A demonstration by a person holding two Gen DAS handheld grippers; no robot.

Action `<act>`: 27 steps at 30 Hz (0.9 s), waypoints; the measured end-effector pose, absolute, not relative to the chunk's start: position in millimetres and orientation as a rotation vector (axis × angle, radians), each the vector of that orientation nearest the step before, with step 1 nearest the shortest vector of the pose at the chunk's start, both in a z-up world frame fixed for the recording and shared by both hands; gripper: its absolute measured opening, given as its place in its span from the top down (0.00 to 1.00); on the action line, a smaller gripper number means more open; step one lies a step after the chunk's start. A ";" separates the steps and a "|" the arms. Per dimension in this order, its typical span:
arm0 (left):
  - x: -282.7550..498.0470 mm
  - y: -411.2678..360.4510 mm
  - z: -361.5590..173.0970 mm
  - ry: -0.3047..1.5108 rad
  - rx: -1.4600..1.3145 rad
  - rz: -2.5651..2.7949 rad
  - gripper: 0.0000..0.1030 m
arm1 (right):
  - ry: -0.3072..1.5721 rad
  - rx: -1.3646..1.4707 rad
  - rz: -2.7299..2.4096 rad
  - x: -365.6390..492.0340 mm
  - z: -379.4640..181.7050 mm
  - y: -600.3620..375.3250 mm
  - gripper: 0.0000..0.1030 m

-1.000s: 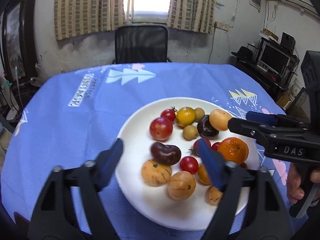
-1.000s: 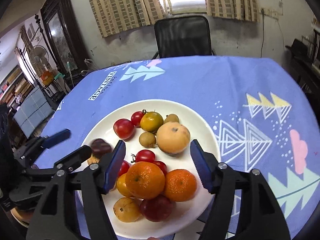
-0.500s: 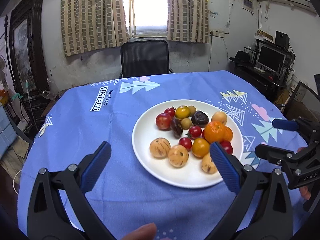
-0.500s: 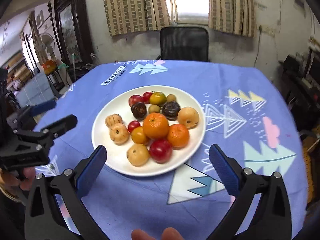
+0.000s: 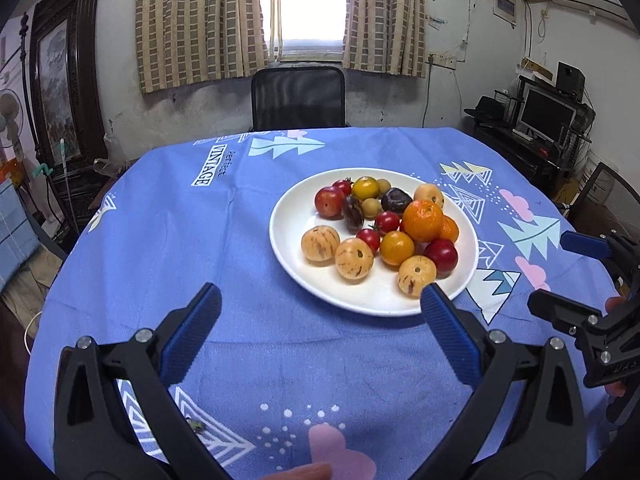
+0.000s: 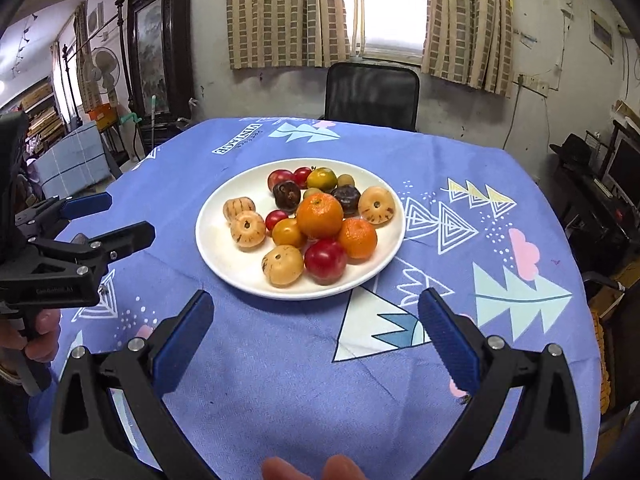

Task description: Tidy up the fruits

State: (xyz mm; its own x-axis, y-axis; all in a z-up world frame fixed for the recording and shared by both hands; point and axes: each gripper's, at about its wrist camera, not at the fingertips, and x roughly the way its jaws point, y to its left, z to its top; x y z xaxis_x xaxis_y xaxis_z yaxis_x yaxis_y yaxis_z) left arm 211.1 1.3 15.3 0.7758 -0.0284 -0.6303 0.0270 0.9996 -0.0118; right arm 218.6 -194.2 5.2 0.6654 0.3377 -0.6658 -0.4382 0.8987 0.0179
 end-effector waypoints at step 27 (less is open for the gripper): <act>207.7 -0.6 11.9 0.695 0.009 -0.027 0.02 | 0.731 -0.149 0.466 212.4 1.2 -192.2 0.01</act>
